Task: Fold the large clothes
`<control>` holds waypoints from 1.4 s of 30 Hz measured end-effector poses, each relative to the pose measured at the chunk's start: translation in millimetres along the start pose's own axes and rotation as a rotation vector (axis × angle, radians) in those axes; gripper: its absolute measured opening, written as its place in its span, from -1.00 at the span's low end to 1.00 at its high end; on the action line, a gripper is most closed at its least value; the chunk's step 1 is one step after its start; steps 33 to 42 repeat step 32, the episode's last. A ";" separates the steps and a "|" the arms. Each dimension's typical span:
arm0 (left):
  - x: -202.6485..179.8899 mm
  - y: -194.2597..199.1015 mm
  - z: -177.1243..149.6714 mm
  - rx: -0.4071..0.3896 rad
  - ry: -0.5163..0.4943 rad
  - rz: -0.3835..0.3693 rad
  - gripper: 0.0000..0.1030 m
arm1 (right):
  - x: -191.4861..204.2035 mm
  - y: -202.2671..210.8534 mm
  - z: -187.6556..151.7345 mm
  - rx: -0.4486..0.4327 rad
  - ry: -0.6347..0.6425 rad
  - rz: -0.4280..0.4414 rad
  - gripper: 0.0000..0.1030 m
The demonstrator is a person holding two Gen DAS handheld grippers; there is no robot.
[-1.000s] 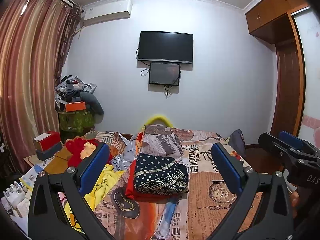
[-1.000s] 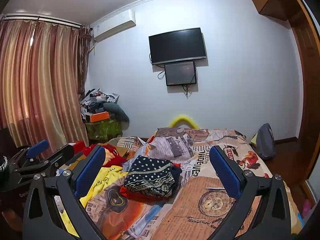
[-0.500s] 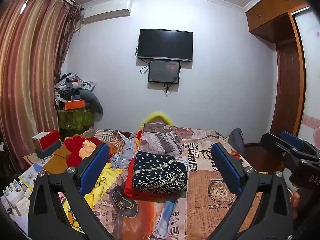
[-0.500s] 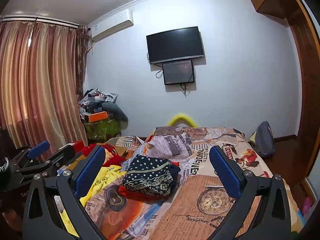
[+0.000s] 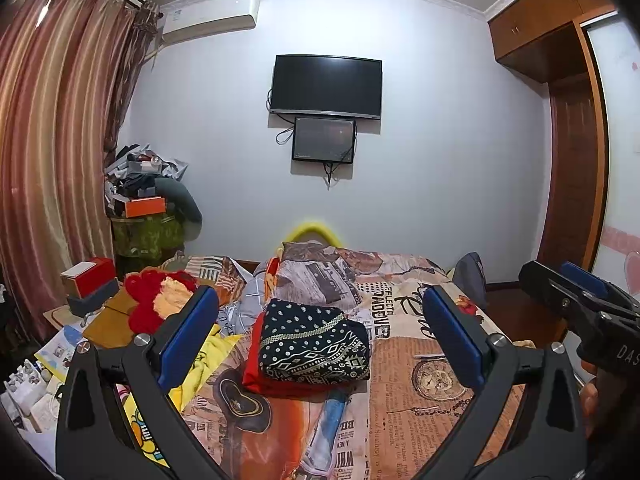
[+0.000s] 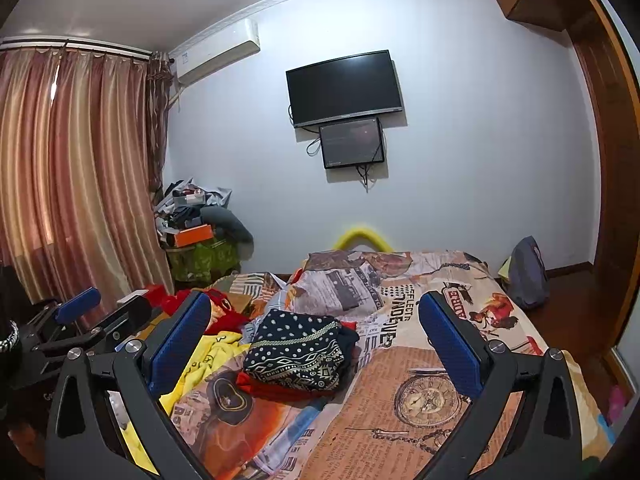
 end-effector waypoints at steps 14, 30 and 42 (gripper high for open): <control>-1.4 -4.9 -3.8 0.027 0.002 -0.047 0.99 | -2.9 -0.9 -0.8 0.000 -0.007 -0.008 1.00; -1.9 -3.0 -6.9 0.027 0.006 -0.041 0.99 | -1.6 -2.2 -0.9 0.000 -0.005 -0.012 1.00; -1.2 -4.0 -7.1 0.028 0.006 -0.036 0.99 | -1.7 -2.5 -0.9 0.002 -0.005 -0.012 1.00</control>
Point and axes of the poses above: each gripper's, at about its wrist camera, not at the fingertips, and y roughly against the way its jaws point, x to its left, z to its top, the point moved 8 cm from there along -y, roughly the way its jaws point, and after that the axes turned 7 degrees about z, right-handed, at the moved point
